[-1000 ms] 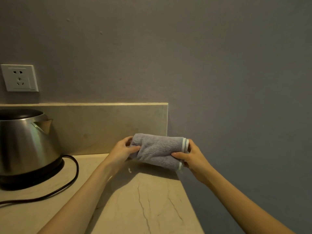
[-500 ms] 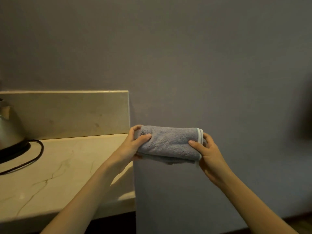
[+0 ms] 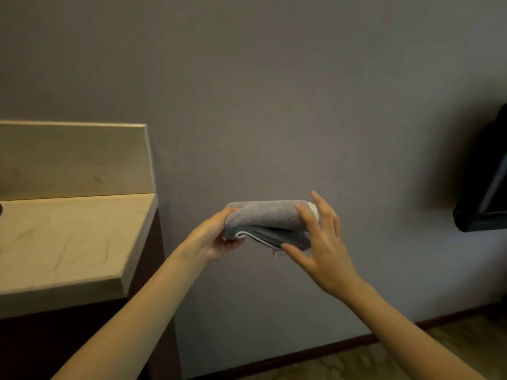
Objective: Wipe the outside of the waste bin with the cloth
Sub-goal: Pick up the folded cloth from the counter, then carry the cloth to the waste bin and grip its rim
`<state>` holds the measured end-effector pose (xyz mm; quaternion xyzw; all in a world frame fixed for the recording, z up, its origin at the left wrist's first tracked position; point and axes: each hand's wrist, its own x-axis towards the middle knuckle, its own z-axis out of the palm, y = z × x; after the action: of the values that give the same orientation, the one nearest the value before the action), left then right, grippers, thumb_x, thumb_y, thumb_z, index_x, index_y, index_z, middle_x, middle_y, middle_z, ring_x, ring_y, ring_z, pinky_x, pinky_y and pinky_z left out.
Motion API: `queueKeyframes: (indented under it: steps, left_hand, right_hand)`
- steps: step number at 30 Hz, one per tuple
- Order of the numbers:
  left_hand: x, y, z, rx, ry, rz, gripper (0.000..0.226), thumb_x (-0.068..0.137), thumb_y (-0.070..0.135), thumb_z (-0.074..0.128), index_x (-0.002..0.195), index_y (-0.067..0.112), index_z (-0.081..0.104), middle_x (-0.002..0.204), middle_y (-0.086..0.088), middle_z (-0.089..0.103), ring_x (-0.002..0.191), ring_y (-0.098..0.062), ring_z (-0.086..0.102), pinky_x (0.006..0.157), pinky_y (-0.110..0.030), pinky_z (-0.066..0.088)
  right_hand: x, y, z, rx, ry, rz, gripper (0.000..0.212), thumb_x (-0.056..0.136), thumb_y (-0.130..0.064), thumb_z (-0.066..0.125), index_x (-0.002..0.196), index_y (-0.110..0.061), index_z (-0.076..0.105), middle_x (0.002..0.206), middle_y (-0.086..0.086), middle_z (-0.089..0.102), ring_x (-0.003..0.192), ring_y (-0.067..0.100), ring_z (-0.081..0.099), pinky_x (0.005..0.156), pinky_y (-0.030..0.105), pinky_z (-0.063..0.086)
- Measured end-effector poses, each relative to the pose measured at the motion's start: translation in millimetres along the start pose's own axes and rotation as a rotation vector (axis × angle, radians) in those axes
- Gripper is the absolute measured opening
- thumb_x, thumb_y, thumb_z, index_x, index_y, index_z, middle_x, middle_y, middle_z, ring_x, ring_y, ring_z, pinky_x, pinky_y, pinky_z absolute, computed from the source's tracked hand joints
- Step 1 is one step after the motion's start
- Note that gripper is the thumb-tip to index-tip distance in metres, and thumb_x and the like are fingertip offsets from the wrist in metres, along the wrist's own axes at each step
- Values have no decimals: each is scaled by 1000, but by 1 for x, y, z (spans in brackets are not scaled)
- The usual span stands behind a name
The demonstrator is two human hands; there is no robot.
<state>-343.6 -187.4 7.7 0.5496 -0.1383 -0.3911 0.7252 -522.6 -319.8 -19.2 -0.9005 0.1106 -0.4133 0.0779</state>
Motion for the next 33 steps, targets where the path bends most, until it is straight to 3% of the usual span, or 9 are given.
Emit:
queueKeyframes:
  steps: [3,6,9,12,16,20,24,28,33]
  left_hand:
    - [3,-18,20,-64,-26,-108,7,79,19,66,77,13,63,58,-5,56,44,-13,53,38,-20,48]
    - [12,-39,32,-65,-36,-214,12,80,18,65,80,8,59,58,-7,54,36,-14,50,33,-19,45]
    - [23,-65,32,-2,-77,-341,19,84,23,61,74,7,58,51,-6,51,32,-12,45,28,-16,39]
    - [32,-93,28,48,-67,-429,25,85,26,58,70,6,58,47,-5,51,31,-11,46,26,-15,37]
    - [41,-126,19,180,-50,-465,25,84,29,57,71,8,59,49,-4,56,35,-12,51,33,-17,43]
    - [48,-155,2,227,-123,-523,30,90,35,49,76,11,59,53,-2,59,39,-12,52,36,-19,44]
    - [56,-185,-20,371,-114,-607,39,94,47,41,94,12,60,71,-11,67,52,-18,59,44,-22,47]
    - [62,-224,-49,263,-10,-630,27,96,29,42,103,9,59,91,-13,69,74,-25,65,59,-30,51]
    - [66,-274,-88,79,102,-694,23,96,19,42,102,6,60,97,-11,66,86,-21,63,68,-27,47]
  right_hand:
    - [-10,9,1,-409,-112,-147,98,67,-55,75,146,-22,26,152,17,33,139,40,24,109,57,28]
    - [-19,21,7,-571,-171,-124,107,58,-48,82,146,-20,28,143,16,46,134,40,37,106,61,29]
    - [-26,40,13,-624,-171,-94,101,57,-33,82,145,-17,33,126,11,57,121,37,52,104,57,31]
    - [-39,54,24,-631,-246,-131,88,56,-32,83,135,-16,50,110,10,63,101,34,61,101,54,36]
    - [-64,63,41,-526,-433,-115,59,58,-29,84,108,-10,62,99,12,64,85,32,61,74,42,52]
    - [-86,65,57,-427,-563,-4,43,60,-17,81,95,-3,61,92,15,63,78,34,61,63,41,51]
    - [-119,75,82,-376,-620,127,35,66,-12,73,97,-4,58,92,14,61,82,35,58,68,41,45]
    - [-160,84,110,-249,-667,374,33,77,-22,69,102,-9,51,102,10,57,93,32,54,75,38,38]
    - [-212,85,131,-23,-658,770,32,77,-21,69,97,-8,48,103,14,58,90,32,56,74,43,48]
